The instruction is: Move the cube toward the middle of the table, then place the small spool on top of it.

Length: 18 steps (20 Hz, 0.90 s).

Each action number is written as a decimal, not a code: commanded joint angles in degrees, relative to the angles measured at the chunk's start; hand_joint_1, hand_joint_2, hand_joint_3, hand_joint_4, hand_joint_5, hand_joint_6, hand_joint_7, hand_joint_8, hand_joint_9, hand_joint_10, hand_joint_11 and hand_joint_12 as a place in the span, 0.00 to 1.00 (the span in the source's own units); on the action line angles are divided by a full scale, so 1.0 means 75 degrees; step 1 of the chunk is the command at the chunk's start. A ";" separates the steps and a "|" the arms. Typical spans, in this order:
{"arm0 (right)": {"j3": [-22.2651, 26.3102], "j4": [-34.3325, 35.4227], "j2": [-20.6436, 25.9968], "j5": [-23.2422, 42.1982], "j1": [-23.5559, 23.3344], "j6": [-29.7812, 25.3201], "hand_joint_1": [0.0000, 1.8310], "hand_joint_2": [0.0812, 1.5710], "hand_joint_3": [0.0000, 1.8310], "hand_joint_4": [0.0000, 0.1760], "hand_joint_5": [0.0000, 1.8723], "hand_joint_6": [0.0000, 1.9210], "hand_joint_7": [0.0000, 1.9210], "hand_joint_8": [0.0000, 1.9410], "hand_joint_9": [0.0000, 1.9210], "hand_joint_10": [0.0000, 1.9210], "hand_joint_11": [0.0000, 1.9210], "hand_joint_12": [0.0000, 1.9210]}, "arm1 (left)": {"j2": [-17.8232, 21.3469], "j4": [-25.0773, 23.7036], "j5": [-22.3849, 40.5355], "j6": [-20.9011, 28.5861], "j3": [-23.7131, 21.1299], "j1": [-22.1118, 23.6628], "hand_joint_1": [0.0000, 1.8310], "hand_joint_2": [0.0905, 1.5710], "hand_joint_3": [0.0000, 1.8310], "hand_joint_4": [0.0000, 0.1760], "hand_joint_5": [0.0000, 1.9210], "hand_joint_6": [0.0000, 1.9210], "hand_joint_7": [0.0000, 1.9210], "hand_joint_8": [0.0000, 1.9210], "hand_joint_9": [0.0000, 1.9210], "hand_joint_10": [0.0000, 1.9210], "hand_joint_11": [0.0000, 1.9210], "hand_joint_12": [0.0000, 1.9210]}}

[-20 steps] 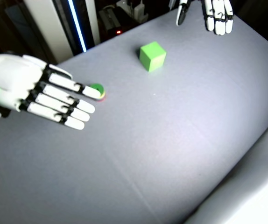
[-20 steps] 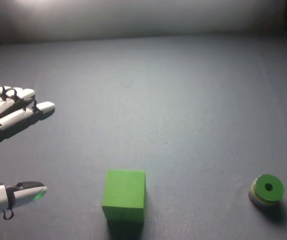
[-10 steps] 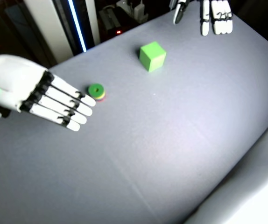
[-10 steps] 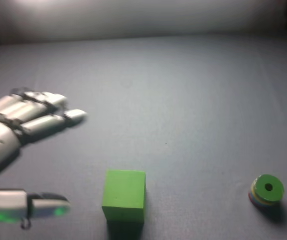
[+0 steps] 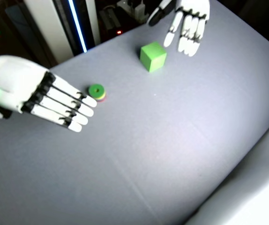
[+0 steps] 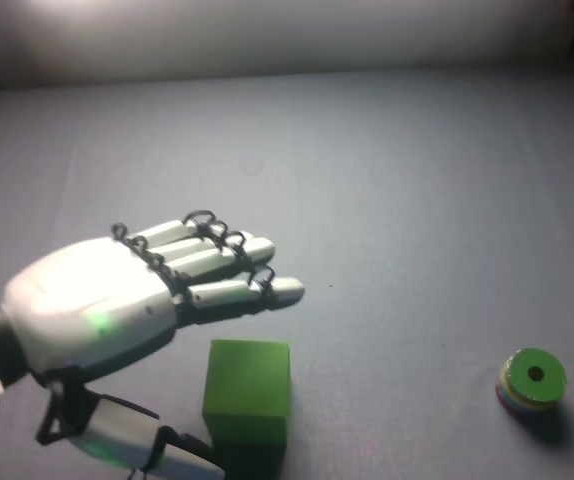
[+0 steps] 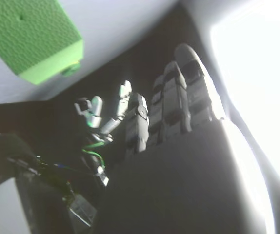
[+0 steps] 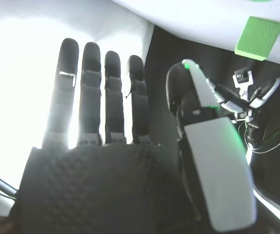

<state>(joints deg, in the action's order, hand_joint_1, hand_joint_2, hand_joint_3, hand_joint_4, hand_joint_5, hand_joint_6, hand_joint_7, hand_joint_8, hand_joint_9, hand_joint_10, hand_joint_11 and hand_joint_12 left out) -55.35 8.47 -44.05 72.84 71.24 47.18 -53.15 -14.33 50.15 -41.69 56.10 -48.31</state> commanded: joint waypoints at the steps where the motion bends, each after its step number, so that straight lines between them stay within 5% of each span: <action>1: -0.0039 0.0134 0.0009 0.0867 -0.0073 -0.0040 0.39 0.86 0.00 0.00 0.26 0.00 0.24 0.00 0.26 0.00 0.19 0.24 | -0.0060 0.0055 0.0576 0.0026 0.0064 0.0119 0.31 0.48 0.00 1.00 0.09 0.00 0.04 0.00 0.05 0.00 0.00 0.24; 7: -0.0039 0.0137 0.0009 0.0867 -0.0072 -0.0043 0.41 0.85 0.00 0.00 0.27 0.00 0.24 0.00 0.26 0.00 0.19 0.24 | -0.0531 -0.0184 -0.0040 -0.0009 0.0323 0.0458 0.30 0.47 0.00 1.00 0.08 0.00 0.03 0.00 0.05 0.00 0.00 0.22; 11: -0.0039 0.0141 0.0008 0.0867 -0.0072 -0.0043 0.38 0.86 0.00 0.00 0.27 0.00 0.24 0.00 0.26 0.00 0.19 0.24 | -0.0741 -0.0370 -0.0316 -0.0032 0.0406 0.0595 0.33 0.46 0.00 0.92 0.11 0.00 0.09 0.00 0.12 0.01 0.00 0.25; 12: -0.0039 0.0146 0.0008 0.0867 -0.0072 -0.0043 0.38 0.86 0.00 0.00 0.27 0.00 0.24 0.00 0.26 0.00 0.19 0.24 | -0.0769 -0.0382 -0.0361 -0.0032 0.0420 0.0603 0.32 0.48 0.00 0.79 0.13 0.00 0.12 0.00 0.16 0.01 0.00 0.32; 14: -0.0040 0.0172 0.0007 0.0867 -0.0071 -0.0043 0.38 0.86 0.00 0.00 0.27 0.00 0.24 0.00 0.25 0.00 0.18 0.23 | -0.0806 -0.0373 -0.0360 -0.0005 0.0446 0.0606 0.41 0.54 0.00 0.33 0.24 0.00 0.27 0.01 0.32 0.02 0.03 0.49; 15: -0.0041 0.0191 0.0007 0.0861 -0.0070 -0.0043 0.38 0.86 0.00 0.00 0.27 0.00 0.24 0.00 0.26 0.00 0.18 0.23 | -0.0830 -0.0371 -0.0334 0.0042 0.0472 0.0620 0.44 0.59 0.00 0.17 0.28 0.00 0.30 0.00 0.36 0.02 0.06 0.55; 16: -0.0043 0.0203 0.0005 0.0847 -0.0070 -0.0043 0.37 0.87 0.00 0.00 0.26 0.00 0.24 0.00 0.26 0.00 0.18 0.23 | -0.0847 -0.0371 -0.0274 0.0128 0.0508 0.0634 0.53 0.67 0.00 0.00 0.36 0.01 0.40 0.01 0.42 0.03 0.14 0.52; 17: -0.0044 0.0204 0.0004 0.0834 -0.0070 -0.0043 0.36 0.86 0.00 0.00 0.27 0.00 0.25 0.00 0.27 0.01 0.20 0.24 | -0.0844 -0.0365 -0.0138 0.0241 0.0539 0.0640 0.70 0.69 0.02 0.00 0.42 0.38 0.48 0.46 0.44 0.56 0.25 0.44; 18: -0.0044 0.0205 0.0004 0.0828 -0.0070 -0.0043 0.36 0.86 0.00 0.00 0.27 0.00 0.25 0.00 0.28 0.01 0.21 0.25 | -0.0809 -0.0304 0.0006 0.0271 0.0558 0.0672 0.74 0.71 0.01 0.00 0.44 0.46 0.48 0.59 0.43 0.69 0.30 0.44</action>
<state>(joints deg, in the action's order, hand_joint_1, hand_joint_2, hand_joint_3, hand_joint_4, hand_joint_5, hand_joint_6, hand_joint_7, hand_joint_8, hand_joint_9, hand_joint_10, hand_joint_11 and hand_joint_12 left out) -55.35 8.95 -44.05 72.55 71.24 47.16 -59.31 -17.39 43.13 -39.51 60.23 -43.79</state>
